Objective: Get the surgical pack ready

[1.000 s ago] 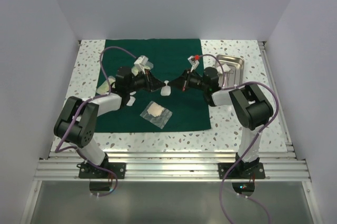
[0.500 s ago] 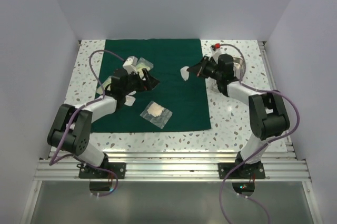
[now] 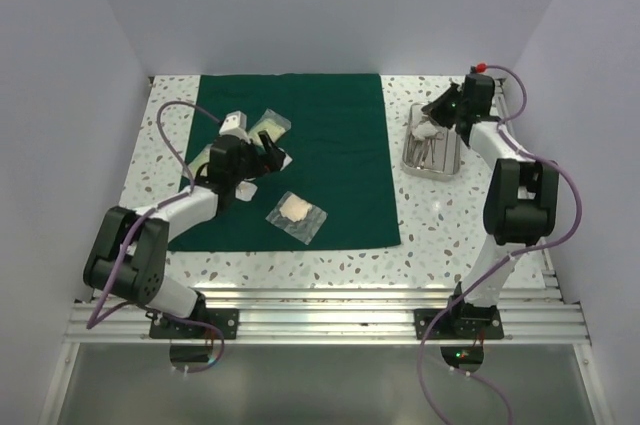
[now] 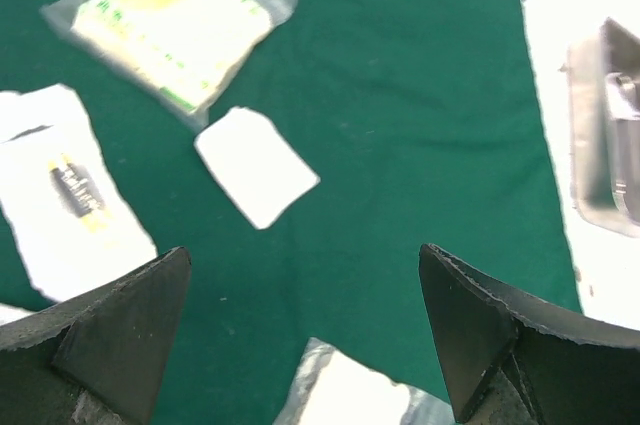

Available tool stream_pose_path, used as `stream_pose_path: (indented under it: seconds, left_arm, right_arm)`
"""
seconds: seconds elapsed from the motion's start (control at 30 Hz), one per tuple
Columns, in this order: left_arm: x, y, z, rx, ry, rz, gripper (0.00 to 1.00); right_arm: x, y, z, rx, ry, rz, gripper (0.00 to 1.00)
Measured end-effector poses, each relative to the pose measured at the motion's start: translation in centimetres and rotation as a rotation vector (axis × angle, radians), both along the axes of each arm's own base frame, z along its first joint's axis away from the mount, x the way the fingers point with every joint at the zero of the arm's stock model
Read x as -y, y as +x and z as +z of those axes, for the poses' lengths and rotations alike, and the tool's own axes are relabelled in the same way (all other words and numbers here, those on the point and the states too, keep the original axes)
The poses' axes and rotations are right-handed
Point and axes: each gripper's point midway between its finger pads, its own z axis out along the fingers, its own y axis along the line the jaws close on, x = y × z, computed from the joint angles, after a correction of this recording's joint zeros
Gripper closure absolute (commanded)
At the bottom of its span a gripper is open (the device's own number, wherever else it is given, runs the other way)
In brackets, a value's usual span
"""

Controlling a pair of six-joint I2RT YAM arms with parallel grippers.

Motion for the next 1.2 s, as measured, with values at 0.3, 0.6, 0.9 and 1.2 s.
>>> stream_pose_path:
  seconds: [0.3, 0.6, 0.9, 1.2]
  left_arm:
    - [-0.9, 2.0, -2.9, -0.119, 0.082, 0.074, 0.04]
    - [-0.5, 5.9, -3.3, -0.159, 0.125, 0.104, 0.24]
    - [-0.9, 6.0, -8.2, -0.296, 0.189, 0.116, 0.29]
    - [-0.5, 7.2, -7.6, -0.284, 0.181, 0.117, 0.50]
  right_arm:
    - [2.8, 0.0, -5.0, -0.182, -0.075, -0.078, 0.47]
    - [3.1, -1.5, -4.0, -0.196, -0.182, -0.076, 0.45]
    - [-7.1, -4.3, 3.6, 0.000, -0.229, 0.165, 0.36]
    - [-18.7, -6.7, -2.2, -0.084, -0.221, 0.453, 0.39]
